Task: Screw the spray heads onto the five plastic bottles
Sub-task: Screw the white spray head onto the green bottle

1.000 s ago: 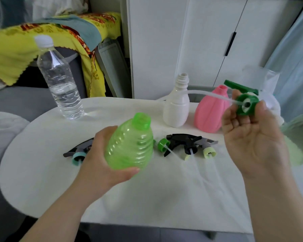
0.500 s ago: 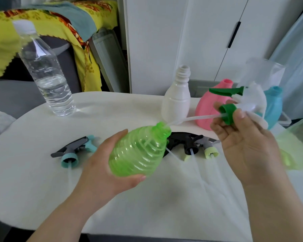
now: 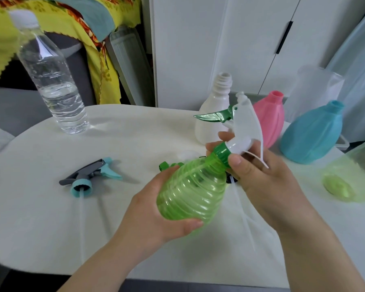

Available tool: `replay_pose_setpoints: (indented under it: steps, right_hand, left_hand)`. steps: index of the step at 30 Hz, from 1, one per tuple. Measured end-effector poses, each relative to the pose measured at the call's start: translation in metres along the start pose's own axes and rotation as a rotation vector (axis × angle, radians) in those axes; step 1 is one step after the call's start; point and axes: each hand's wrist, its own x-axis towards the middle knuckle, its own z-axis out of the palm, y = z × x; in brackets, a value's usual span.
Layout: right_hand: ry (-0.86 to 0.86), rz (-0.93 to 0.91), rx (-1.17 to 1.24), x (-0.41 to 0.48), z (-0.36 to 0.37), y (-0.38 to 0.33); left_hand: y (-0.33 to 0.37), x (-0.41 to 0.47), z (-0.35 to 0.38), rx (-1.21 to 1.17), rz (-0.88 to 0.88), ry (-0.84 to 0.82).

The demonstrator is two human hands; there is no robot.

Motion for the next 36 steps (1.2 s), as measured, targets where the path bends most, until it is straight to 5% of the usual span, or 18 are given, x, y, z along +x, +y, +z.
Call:
replay_pose_setpoints:
  steps: [10,21,29,33,36]
  right_hand:
    - [-0.100,0.011,-0.216,-0.003,-0.017,-0.016]
    - [0.331,-0.060,-0.150,0.006,0.001,0.014]
    - [-0.093,0.062,0.005,0.003,-0.018,0.010]
    - [0.198,-0.045,-0.022,0.006,-0.004,0.017]
    - [0.181,0.003,-0.045,0.008,-0.006,0.016]
  left_hand:
    - [0.003,0.006,0.010,0.051,0.030,-0.032]
    - [0.003,0.010,0.014,0.035,0.016,-0.006]
    - [0.002,0.010,0.014,0.056,0.027,-0.029]
    - [0.003,0.005,0.026,0.132,0.036,0.052]
    - [0.004,0.003,0.026,0.114,0.018,-0.018]
